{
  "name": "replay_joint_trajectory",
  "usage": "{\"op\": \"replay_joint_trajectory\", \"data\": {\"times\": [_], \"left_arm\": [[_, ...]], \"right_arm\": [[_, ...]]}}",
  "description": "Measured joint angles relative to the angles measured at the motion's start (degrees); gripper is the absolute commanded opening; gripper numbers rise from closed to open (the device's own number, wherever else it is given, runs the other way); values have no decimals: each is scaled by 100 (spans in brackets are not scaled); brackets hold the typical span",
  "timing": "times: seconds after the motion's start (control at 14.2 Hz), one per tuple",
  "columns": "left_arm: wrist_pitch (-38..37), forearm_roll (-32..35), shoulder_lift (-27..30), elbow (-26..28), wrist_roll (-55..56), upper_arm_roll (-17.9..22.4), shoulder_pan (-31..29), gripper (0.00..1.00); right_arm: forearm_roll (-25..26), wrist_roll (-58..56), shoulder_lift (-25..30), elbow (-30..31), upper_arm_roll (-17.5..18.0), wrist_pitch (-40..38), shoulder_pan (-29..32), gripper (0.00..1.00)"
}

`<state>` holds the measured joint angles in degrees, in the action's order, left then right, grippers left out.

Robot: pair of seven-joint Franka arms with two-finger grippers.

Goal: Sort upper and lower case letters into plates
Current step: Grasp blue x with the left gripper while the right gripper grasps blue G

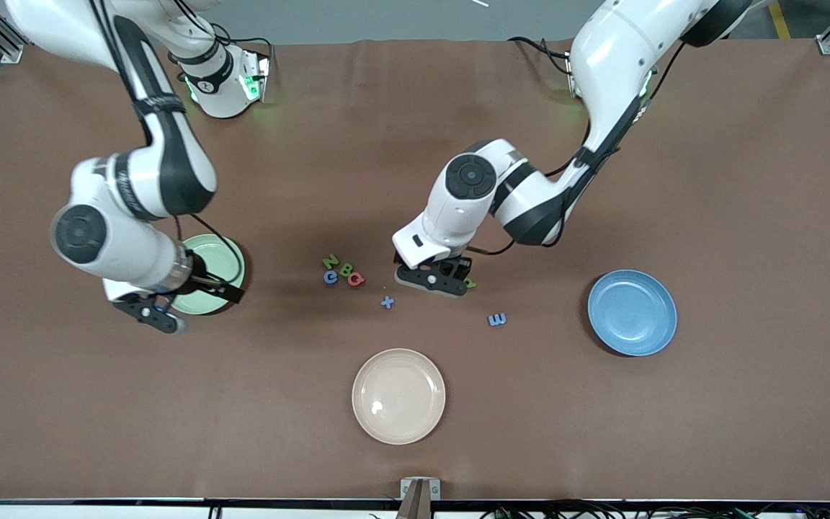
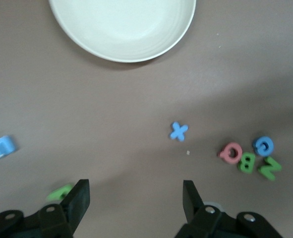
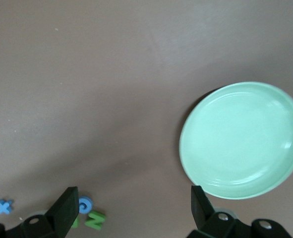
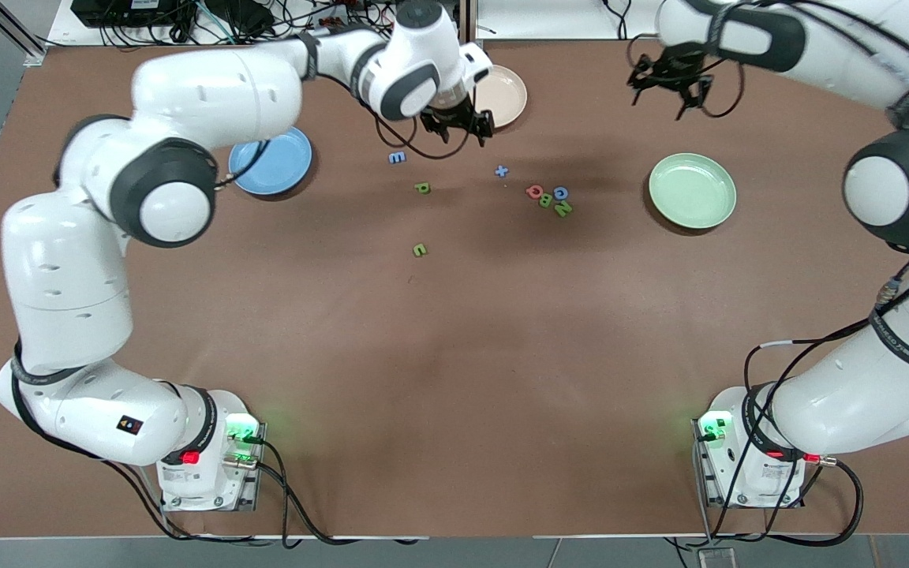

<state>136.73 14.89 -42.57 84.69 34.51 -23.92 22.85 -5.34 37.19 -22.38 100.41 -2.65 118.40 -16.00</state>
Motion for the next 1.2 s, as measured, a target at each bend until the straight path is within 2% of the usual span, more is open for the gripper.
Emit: {"op": "replay_joint_trajectory", "data": {"times": [0.14, 0.42, 0.56, 0.78, 0.85, 1.06, 1.2], "left_arm": [[514, 54, -308, -37, 0, 240, 231, 76], [963, 57, -558, -110, 254, 976, 1036, 67], [1122, 57, -653, -147, 448, 1163, 1308, 64], [1407, 57, -822, -204, 481, 1222, 1386, 60], [1458, 57, -873, -254, 481, 1230, 1388, 58], [1493, 57, -1027, -481, 481, 1280, 1463, 55], [1522, 57, -1133, -606, 481, 1452, 1611, 53]], "right_arm": [[0, 326, -245, 1, -1, 311, -188, 98], [-2, 841, -624, 10, 0, 747, -522, 98], [-3, 1077, -745, 124, 0, 1152, -675, 98], [-4, 1422, -895, 486, 0, 1925, -951, 97], [-4, 1508, -948, 579, 1, 2104, -1039, 96], [-4, 1730, -1106, 680, -1, 2296, -1229, 81], [-4, 1819, -1137, 683, -1, 2302, -1306, 73]]}}
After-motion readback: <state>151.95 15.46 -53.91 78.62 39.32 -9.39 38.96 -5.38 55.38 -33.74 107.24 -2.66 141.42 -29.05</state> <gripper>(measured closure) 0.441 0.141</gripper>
